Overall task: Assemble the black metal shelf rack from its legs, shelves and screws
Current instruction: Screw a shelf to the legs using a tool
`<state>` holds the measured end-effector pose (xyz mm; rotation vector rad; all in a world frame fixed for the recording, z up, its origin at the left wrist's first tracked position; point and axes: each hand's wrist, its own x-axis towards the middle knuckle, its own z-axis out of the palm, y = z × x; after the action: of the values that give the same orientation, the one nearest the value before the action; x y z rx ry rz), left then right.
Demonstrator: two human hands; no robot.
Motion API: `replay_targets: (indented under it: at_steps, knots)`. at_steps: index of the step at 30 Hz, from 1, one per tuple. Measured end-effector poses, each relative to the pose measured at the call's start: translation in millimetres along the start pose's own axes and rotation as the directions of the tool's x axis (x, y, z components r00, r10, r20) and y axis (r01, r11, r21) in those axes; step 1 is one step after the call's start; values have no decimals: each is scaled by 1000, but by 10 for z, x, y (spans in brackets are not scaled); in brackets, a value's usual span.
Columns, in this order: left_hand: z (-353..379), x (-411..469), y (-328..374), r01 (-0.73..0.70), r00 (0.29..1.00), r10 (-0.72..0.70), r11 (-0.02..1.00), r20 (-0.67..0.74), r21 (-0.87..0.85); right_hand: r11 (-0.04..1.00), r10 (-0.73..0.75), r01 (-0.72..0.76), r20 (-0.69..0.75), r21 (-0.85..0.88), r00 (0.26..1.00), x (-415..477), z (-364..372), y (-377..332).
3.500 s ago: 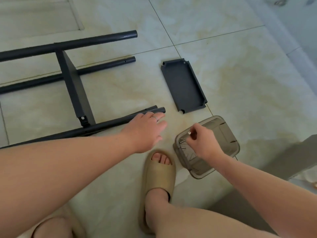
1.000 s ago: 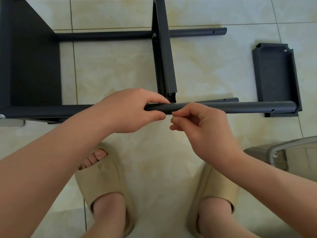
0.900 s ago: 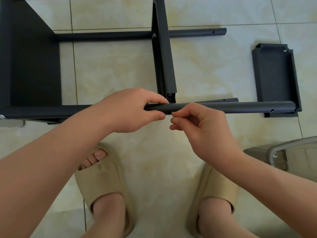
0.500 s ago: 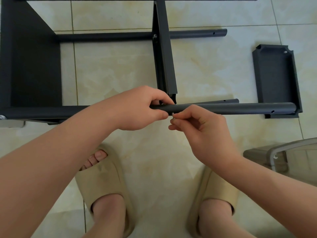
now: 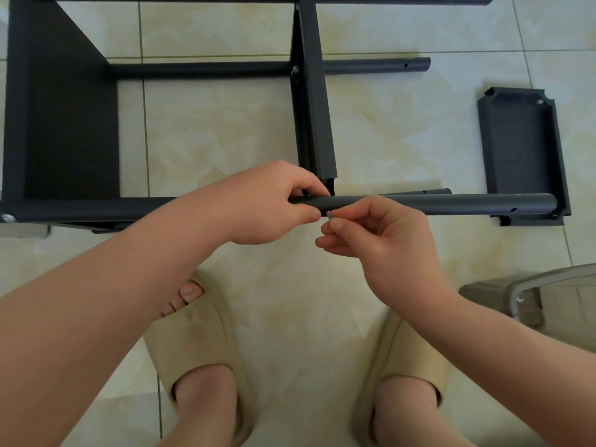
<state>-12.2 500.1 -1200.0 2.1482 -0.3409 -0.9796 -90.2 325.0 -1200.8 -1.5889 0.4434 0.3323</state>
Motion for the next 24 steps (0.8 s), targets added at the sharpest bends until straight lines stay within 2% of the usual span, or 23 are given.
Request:
replay_targets:
  at_steps: [6, 12, 18, 21, 24]
  knots:
    - [-30, 0, 14, 22, 999, -21, 1000, 42, -17, 996, -50, 51, 17, -73, 999, -10, -3, -9]
    - [-28, 1, 33, 33, 999, -32, 999, 40, -28, 993, 63, -61, -16, 99, 998, -15, -2, -8]
    - [-36, -14, 38, 41, 998, -39, 998, 41, -53, 982, -85, 84, -1, -170, 996, -25, -36, 27]
    - [-40, -17, 33, 41, 998, -38, 997, 40, -66, 965, -111, 111, 10, -239, 994, -18, -47, 24]
    - [-35, -8, 26, 46, 998, -43, 996, 42, -70, 995, -55, 55, -6, -84, 998, -7, -48, 13]
